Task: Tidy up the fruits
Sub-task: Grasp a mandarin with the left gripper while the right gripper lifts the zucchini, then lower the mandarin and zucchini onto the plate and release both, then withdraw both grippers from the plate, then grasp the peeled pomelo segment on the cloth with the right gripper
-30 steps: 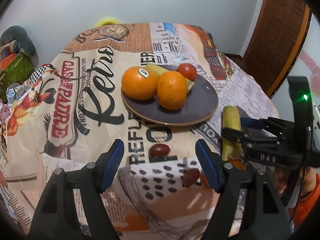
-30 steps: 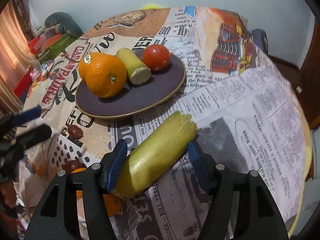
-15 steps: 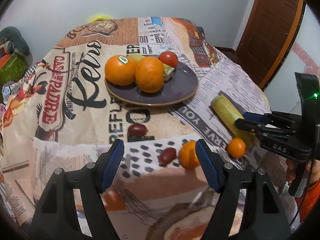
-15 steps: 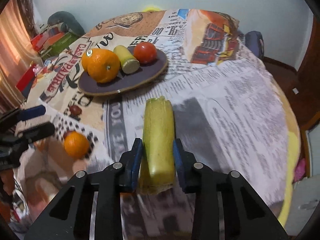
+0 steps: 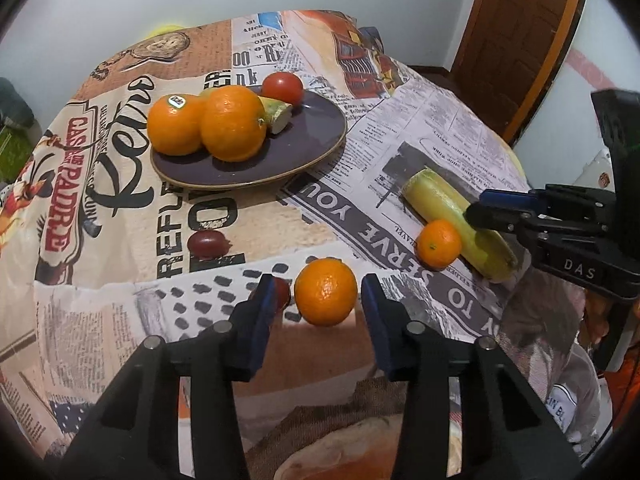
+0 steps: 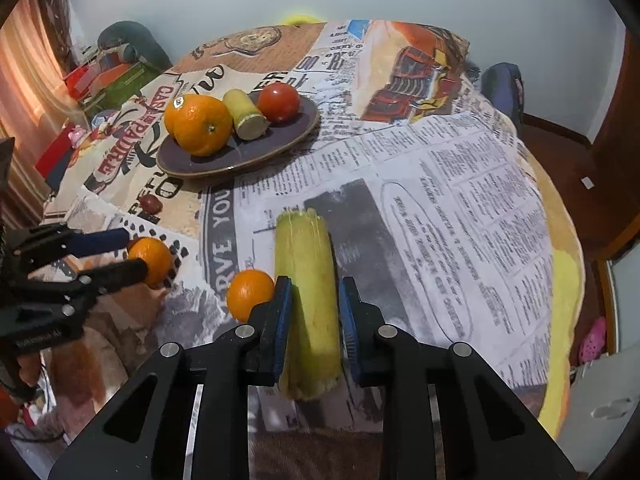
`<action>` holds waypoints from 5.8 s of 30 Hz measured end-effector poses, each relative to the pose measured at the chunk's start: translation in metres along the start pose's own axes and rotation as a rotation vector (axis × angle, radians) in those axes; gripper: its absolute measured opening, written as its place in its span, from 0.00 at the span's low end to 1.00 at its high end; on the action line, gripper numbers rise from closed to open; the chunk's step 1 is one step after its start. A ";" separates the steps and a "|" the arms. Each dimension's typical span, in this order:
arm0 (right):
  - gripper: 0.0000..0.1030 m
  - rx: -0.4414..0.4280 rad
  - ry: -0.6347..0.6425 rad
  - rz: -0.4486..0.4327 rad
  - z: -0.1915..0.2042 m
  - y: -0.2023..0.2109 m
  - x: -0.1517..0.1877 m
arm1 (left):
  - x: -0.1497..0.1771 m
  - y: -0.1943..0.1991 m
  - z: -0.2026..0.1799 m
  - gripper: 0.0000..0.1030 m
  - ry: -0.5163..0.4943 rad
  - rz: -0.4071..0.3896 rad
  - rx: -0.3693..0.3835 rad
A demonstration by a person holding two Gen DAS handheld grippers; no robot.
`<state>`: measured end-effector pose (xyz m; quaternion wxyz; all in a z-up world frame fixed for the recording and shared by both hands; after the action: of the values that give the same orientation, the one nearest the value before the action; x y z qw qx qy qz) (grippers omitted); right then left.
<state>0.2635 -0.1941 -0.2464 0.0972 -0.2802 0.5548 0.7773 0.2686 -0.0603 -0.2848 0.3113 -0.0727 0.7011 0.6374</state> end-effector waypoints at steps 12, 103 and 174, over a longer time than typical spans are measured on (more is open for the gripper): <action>0.32 -0.034 -0.014 0.025 0.001 -0.021 -0.015 | -0.008 -0.013 -0.004 0.33 -0.028 -0.002 -0.013; 0.34 0.018 0.059 -0.085 0.043 -0.070 -0.123 | -0.070 -0.022 0.121 0.50 0.183 -0.126 -0.085; 0.48 -0.110 0.223 0.128 0.139 -0.004 0.088 | 0.090 0.114 0.072 0.87 0.175 -0.095 -0.137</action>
<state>0.1468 -0.0790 -0.2659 -0.0302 -0.3339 0.5355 0.7751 0.1644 0.0536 -0.2352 0.2732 -0.1824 0.6763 0.6594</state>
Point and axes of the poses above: each gripper's, at about its wrist camera, not at the fingertips, and y roughly against the way its jaws point, z to its left, x to its underside, the point moved 8 cm from there along -y, roughly the way its jaws point, and after that the axes turned 7 degrees about -y, right-handed, at the moved point
